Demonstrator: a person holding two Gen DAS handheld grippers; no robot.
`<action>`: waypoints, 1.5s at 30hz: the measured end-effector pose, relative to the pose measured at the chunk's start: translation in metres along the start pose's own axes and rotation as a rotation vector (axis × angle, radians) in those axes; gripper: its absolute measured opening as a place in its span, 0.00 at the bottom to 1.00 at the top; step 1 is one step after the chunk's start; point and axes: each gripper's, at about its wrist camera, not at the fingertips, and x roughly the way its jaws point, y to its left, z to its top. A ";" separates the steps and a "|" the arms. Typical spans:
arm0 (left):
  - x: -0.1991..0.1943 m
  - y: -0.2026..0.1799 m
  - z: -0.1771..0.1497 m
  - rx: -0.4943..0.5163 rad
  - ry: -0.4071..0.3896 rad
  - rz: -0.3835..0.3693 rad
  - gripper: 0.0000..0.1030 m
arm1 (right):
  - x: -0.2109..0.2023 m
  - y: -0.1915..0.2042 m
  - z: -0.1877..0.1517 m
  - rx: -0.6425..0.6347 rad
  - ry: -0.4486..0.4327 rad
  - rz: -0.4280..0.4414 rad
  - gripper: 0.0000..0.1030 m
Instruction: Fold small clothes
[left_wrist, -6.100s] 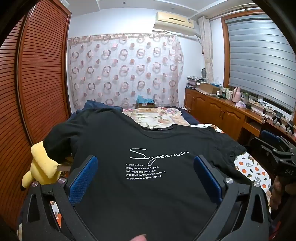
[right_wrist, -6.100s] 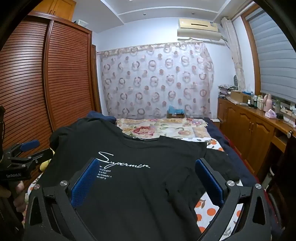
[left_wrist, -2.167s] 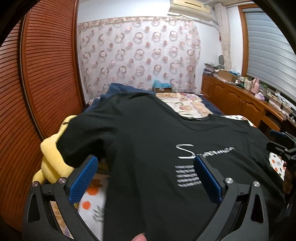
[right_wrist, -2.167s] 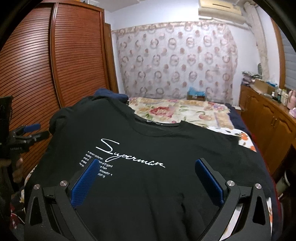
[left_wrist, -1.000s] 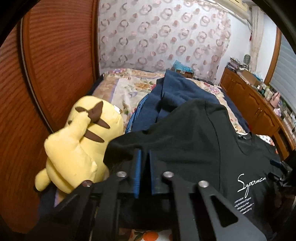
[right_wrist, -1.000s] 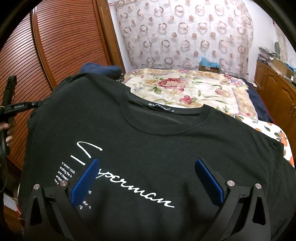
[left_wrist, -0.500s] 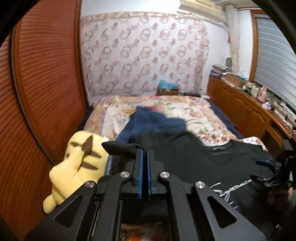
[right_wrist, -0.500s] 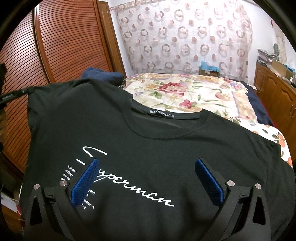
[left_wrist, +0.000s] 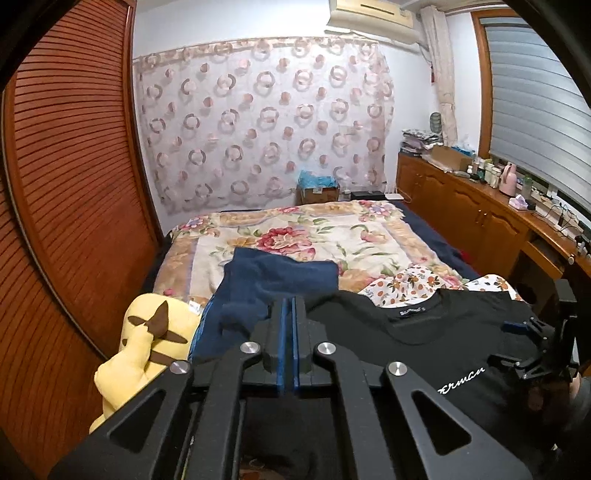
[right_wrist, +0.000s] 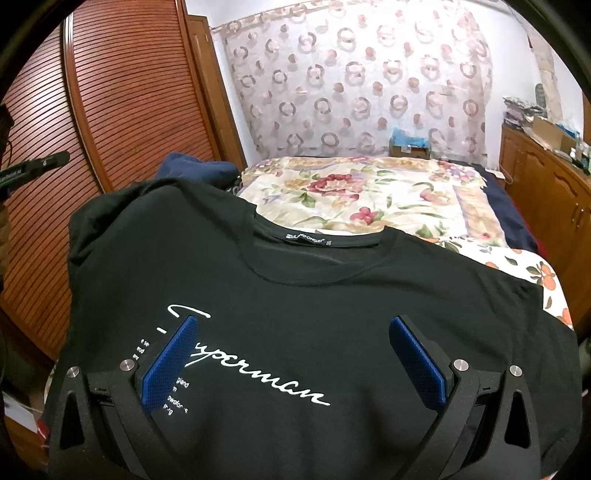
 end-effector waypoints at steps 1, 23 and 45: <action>0.003 0.003 -0.004 -0.009 0.019 0.015 0.07 | 0.000 0.001 0.000 0.000 0.000 0.000 1.00; 0.073 0.010 -0.023 0.095 0.219 -0.004 0.05 | 0.004 -0.005 0.003 0.010 0.009 -0.002 1.00; 0.039 -0.079 -0.010 0.124 0.126 -0.185 0.64 | -0.010 -0.007 -0.003 0.029 -0.004 -0.027 1.00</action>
